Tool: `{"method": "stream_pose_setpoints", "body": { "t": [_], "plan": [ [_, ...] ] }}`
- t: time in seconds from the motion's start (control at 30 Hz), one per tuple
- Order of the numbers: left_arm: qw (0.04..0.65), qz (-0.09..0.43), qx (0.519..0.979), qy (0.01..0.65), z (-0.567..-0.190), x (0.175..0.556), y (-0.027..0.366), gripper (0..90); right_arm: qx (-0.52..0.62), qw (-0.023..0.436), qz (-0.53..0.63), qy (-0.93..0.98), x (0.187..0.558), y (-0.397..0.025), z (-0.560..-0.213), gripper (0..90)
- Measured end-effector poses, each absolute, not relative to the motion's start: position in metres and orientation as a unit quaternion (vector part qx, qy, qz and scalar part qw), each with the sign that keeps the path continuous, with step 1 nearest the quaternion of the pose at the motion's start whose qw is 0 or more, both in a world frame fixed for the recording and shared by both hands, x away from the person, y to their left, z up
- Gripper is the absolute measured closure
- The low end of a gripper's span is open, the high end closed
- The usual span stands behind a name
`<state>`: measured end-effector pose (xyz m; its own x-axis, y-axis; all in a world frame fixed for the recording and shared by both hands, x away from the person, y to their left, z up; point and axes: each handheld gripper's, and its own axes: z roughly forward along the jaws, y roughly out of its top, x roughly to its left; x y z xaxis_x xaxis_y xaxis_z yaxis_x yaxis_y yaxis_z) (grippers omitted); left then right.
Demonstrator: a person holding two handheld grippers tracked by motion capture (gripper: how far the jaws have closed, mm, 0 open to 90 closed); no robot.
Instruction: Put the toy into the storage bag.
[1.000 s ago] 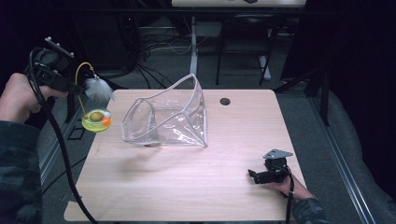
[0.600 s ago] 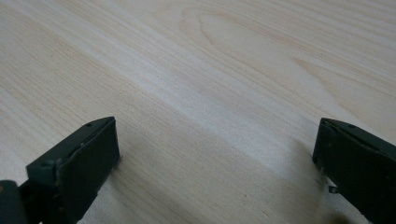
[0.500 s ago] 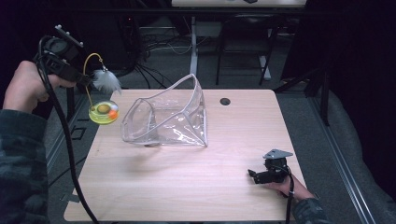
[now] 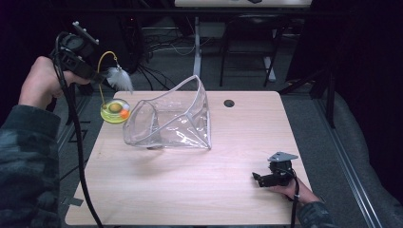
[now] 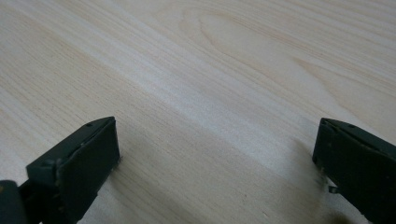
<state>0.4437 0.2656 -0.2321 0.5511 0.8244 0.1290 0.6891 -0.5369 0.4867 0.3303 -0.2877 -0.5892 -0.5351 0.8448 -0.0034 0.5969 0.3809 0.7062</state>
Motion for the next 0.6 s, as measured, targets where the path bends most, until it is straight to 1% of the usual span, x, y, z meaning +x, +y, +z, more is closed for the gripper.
{"method": "stream_pose_setpoints", "body": {
  "t": [0.6],
  "plan": [
    [0.204,0.158,0.877,0.406,-0.239,0.456,0.229,88.1,0.445,0.186,0.334,0.81,0.33,-0.288,-0.589,0.0]
  ]
}}
